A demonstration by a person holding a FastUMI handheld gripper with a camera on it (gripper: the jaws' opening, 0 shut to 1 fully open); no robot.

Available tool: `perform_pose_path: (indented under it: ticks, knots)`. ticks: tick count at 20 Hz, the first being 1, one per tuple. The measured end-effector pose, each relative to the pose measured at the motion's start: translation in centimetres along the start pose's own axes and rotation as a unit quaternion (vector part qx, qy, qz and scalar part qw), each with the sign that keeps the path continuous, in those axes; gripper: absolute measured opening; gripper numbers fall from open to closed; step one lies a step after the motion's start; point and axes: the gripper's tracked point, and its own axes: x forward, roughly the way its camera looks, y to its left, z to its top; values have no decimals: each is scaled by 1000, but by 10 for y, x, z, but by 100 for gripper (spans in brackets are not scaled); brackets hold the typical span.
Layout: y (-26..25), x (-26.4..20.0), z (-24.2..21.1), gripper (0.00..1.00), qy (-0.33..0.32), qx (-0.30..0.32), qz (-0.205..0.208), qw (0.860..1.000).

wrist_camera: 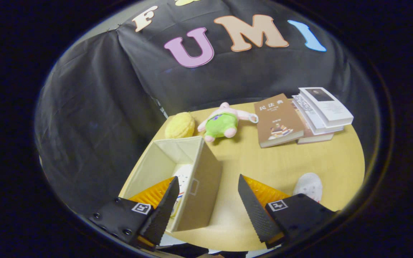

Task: Open the storage box then place both shoes into the box .Put the left shoe in first, then the right shoe, with the right side of both shoes facing outward in a uniform manner.

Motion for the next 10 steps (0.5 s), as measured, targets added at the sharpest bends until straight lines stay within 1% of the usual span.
perform_pose_path:
  ticks: [4,10]
  knots:
    - [-47,-15,-3,100,3,-2,-23,1000]
    - [-113,-32,-16,100,11,-23,-64,998]
